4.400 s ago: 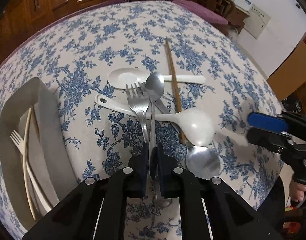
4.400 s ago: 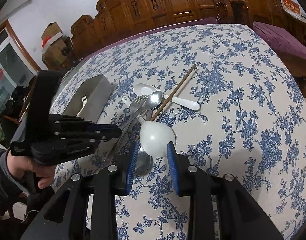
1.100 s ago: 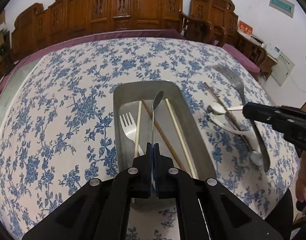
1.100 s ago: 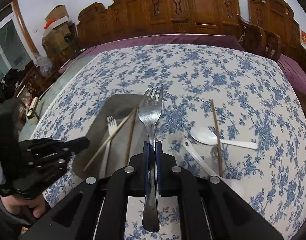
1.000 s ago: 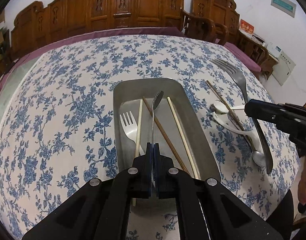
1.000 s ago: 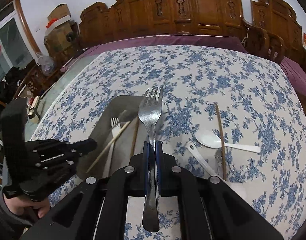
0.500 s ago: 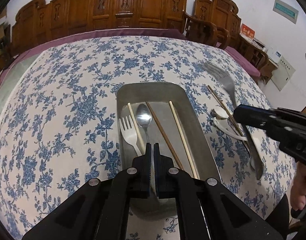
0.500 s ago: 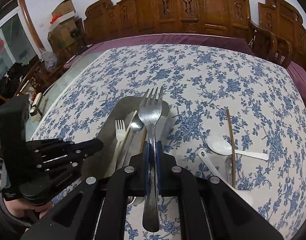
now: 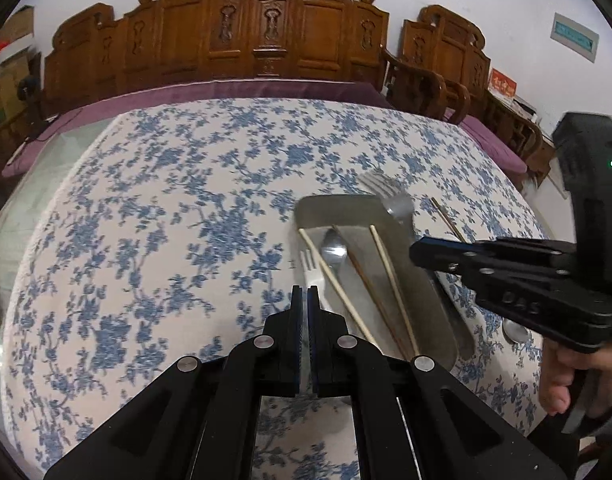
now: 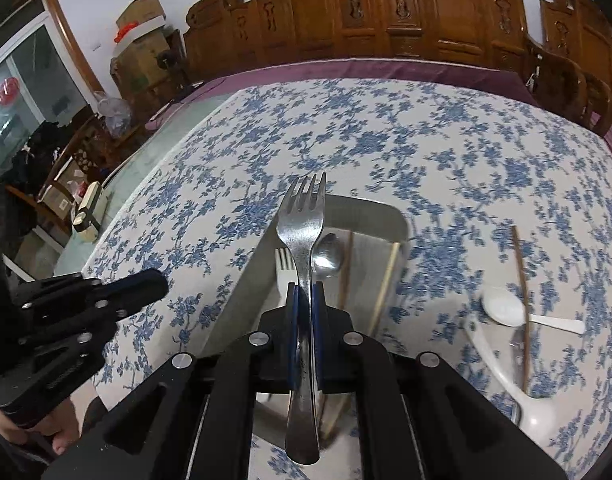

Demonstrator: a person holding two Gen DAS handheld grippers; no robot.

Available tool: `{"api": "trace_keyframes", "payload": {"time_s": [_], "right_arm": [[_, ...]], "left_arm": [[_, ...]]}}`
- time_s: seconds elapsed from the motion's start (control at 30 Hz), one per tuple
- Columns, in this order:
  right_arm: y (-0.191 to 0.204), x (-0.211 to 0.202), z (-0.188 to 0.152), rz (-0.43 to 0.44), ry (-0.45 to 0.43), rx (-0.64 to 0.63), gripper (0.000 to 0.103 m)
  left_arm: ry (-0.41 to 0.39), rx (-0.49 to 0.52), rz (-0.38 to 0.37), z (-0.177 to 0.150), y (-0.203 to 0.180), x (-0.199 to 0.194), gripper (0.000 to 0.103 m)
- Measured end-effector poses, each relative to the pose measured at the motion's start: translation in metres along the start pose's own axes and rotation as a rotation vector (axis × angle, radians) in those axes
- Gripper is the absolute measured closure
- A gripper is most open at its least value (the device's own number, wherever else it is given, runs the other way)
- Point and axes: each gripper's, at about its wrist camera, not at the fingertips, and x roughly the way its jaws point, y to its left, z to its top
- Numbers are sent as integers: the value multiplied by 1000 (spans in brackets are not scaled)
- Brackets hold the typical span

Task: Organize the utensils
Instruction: 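Carry the spoon and fork over the grey tray and lower them inside, then open both tools to drop the spoon and fork into the tray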

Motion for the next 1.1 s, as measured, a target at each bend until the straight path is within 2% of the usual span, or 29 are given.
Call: {"api": "trace_keyframes", "payload": {"time_s": [0.27, 0.53, 0.83, 1.1], "right_arm": [[10, 34, 4, -10, 42, 10, 95], [10, 65, 1, -62, 90, 2, 95], [10, 78, -8, -14, 129, 25, 95], [5, 69, -4, 17, 93, 29, 91]], "left_arm": [[-14, -9, 18, -3, 17, -12, 102], [-21, -15, 24, -3, 24, -17, 102], [-21, -5, 24, -2, 20, -18, 102], [-17, 4, 23, -3, 13, -19, 102]]}}
